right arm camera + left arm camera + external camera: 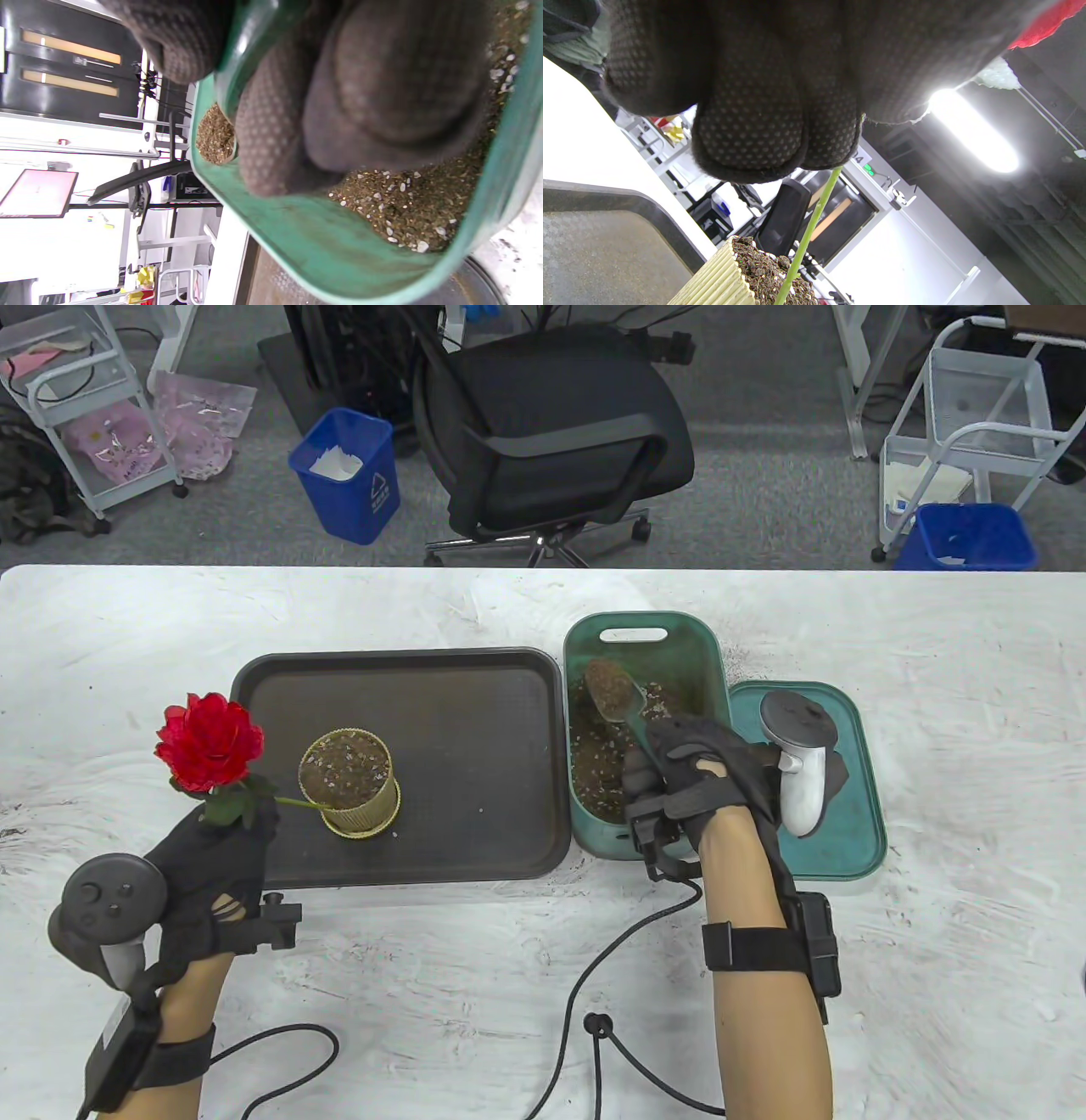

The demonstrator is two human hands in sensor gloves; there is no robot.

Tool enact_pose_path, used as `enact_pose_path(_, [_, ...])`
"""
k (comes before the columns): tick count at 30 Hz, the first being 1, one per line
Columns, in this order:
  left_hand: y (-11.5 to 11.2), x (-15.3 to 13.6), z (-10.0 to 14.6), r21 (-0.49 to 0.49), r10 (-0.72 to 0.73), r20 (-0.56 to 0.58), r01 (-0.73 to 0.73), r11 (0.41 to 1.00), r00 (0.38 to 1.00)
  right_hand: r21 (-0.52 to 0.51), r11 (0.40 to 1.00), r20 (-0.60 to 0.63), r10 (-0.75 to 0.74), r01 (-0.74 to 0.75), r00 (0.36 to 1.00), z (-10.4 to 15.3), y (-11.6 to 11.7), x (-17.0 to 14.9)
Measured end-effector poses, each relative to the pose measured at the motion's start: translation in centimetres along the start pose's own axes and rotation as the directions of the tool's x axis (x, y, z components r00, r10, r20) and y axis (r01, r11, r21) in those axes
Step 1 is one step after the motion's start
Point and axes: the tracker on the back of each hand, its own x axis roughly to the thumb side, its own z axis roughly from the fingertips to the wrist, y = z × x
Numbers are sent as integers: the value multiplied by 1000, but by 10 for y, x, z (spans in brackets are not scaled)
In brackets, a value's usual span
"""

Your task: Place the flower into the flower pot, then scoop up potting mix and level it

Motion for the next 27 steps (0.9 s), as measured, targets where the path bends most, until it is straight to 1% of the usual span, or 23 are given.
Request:
enact_pose_path(3, [0, 0, 0, 0, 1, -2, -1, 1000, 1000, -6, 1000, 41, 5, -4, 999, 11, 5, 6])
enact_pose_path(5, [0, 0, 0, -1, 2, 0, -2, 1000, 1000, 42, 999, 75, 7, -10, 997, 19, 16, 8])
enact_pose_path(8, [0, 0, 0, -2, 3, 1, -3, 1000, 1000, 114, 993, 104, 17, -29, 994, 27, 40, 9])
enact_pose_path(9, [0, 0, 0, -1, 3, 0, -3, 1000, 1000, 158, 987, 111, 2, -19, 994, 31, 55, 9])
enact_pose_path(11, [0, 0, 0, -1, 4, -3, -4, 1000, 1000, 209, 978, 114, -14, -10, 993, 33, 75, 8])
enact_pose_path(13, [0, 0, 0, 0, 4, -4, -4, 1000, 1000, 285, 958, 115, -4, -29, 993, 35, 103, 8])
enact_pose_path(14, [0, 0, 0, 0, 4, -4, -4, 1000, 1000, 300, 953, 115, 2, -37, 993, 35, 111, 8])
enact_pose_path(15, [0, 0, 0, 0, 4, -3, -4, 1000, 1000, 323, 945, 116, 14, -51, 993, 34, 125, 8])
enact_pose_path(16, [0, 0, 0, -1, 4, -3, -4, 1000, 1000, 333, 941, 114, 20, -57, 993, 33, 133, 9])
enact_pose_path(18, [0, 0, 0, -1, 5, -4, -5, 1000, 1000, 366, 928, 104, 38, -74, 994, 28, 157, 9])
enact_pose_path(23, [0, 0, 0, -2, 9, -7, -9, 1000, 1000, 411, 902, 80, 111, -135, 991, 15, 200, 4])
enact_pose_path(26, [0, -1, 0, -2, 10, -8, -10, 1000, 1000, 387, 898, 96, 187, -210, 978, 10, 216, 5])
enact_pose_path(27, [0, -1, 0, -2, 10, -9, -10, 1000, 1000, 357, 898, 117, 228, -255, 967, 11, 219, 6])
